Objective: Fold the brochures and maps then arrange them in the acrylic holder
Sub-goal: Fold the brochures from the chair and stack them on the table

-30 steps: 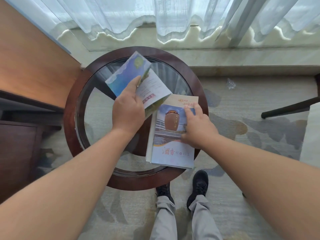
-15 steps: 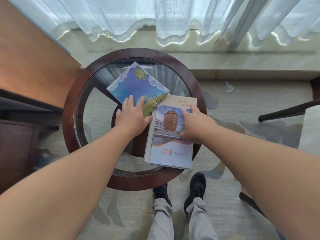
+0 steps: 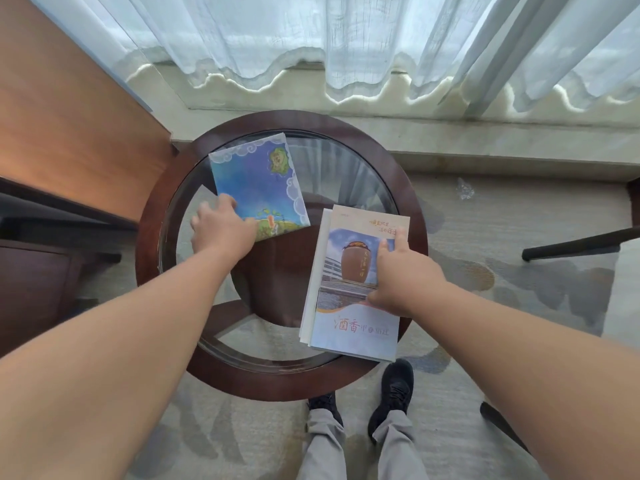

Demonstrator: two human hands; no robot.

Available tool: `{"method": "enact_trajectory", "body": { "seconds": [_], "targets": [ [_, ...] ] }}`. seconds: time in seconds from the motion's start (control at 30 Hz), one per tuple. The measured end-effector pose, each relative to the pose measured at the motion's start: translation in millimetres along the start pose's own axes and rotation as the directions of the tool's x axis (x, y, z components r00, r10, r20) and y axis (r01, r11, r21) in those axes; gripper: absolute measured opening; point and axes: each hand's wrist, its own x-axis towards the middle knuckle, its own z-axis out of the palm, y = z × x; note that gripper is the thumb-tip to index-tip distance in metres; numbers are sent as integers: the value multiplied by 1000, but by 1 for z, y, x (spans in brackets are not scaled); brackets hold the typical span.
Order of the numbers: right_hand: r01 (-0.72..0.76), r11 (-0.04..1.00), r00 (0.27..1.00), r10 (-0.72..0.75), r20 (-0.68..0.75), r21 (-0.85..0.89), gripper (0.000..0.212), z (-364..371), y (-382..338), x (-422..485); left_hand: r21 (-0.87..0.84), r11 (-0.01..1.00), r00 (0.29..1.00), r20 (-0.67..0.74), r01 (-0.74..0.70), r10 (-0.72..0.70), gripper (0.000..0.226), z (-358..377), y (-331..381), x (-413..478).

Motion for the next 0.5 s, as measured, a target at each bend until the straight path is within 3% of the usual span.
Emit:
{"method": "enact_trajectory", "body": {
  "seconds": [0.1, 0.27, 0.37, 0.5],
  "targets": [
    [-12, 1000, 1000, 12, 4, -14, 94, -1, -5, -1, -10, 985, 985, -1, 172, -172, 83, 0, 19, 10],
    [-18, 998, 999, 16, -32, -52, 94, 1, -7, -1, -22, 957, 953, 100, 289, -285, 116, -2, 36, 28],
    [-18, 998, 999, 15, -40, -65, 95, 3, -9, -2, -95, 916, 916, 143, 391, -376, 117, -3, 37, 31],
    [-21, 998, 998, 18, -54, -64, 100, 4, -8, -2, -188, 895, 915, 102, 404, -391, 101, 3, 39, 25]
  ]
}}
